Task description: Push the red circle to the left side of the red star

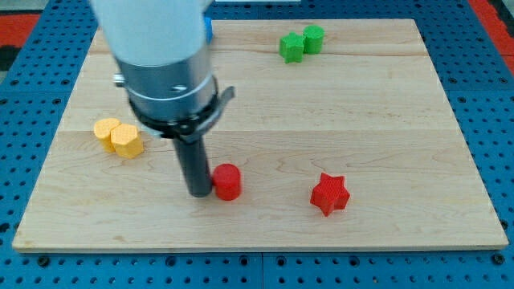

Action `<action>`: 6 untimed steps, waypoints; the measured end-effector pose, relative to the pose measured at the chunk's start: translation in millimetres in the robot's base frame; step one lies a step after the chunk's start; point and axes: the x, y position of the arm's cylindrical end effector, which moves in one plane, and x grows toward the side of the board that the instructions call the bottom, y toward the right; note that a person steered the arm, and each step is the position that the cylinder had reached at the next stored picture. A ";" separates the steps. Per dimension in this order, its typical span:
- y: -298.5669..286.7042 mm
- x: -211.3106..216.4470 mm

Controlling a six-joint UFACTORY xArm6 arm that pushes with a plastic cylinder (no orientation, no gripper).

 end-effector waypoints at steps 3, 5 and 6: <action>-5.2 -21.4; 75.2 -18.2; 93.5 -4.5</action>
